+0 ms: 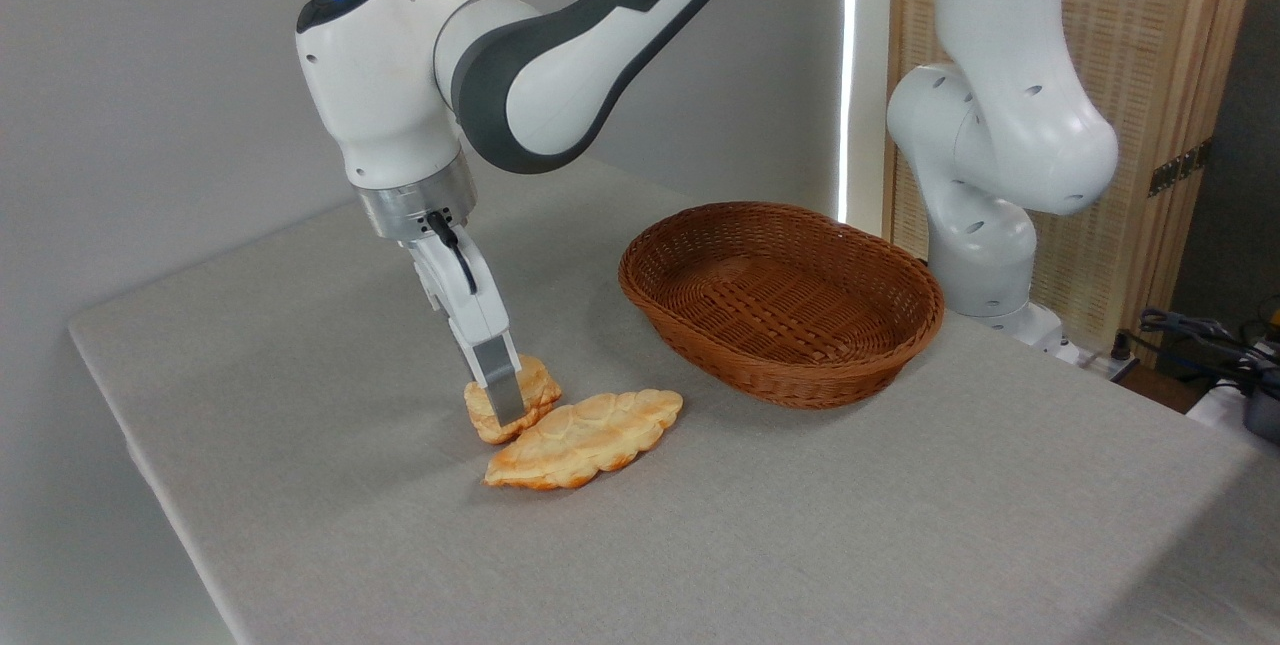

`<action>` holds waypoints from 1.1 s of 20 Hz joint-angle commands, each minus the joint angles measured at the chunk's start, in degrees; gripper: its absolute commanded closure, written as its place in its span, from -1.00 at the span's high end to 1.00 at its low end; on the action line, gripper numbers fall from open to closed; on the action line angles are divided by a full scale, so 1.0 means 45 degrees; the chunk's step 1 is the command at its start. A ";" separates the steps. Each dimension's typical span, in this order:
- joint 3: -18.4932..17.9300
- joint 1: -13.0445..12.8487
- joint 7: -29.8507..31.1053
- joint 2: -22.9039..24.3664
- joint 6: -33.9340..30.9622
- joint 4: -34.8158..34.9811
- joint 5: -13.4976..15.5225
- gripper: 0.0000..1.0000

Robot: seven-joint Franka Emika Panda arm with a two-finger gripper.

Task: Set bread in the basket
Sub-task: 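Lift the gripped roll up off the table, then carry the roll over the wicker basket and lower it inside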

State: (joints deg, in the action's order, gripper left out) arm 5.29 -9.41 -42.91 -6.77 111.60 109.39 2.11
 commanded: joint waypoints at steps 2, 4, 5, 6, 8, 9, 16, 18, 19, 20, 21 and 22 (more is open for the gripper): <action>-0.0044 0.0022 -0.0211 0.0274 -0.0015 -0.0031 -0.0137 0.18; -0.0044 0.0022 -0.0173 0.0450 -0.0015 -0.0070 -0.0040 0.18; -0.0063 0.0022 -0.0075 0.0547 -0.0015 -0.0070 -0.0001 0.18; -0.0063 0.0022 0.0003 0.0626 -0.0034 -0.0070 0.0077 0.19; -0.0063 0.0022 0.0276 0.0899 -0.0170 -0.0090 0.0097 0.20; -0.0044 0.0022 0.0548 0.1190 -0.0325 -0.0090 0.0097 0.24; 0.0151 -0.0017 0.1681 0.2149 -0.1635 -0.0090 0.0097 0.26; 0.0230 -0.0017 0.2228 0.2442 -0.1830 -0.0070 0.0097 0.27; 0.0249 -0.0017 0.2385 0.2520 -0.1986 -0.0051 0.0097 0.28; 0.0268 -0.0017 0.2696 0.2637 -0.2432 -0.0051 0.0097 0.30; 0.0269 -0.0017 0.2815 0.2716 -0.2668 -0.0051 0.0097 0.30; 0.0385 -0.0017 0.2913 0.2852 -0.3096 -0.0031 0.0116 0.30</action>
State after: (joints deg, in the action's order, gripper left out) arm 6.37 -9.46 -32.79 3.91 102.11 108.76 2.19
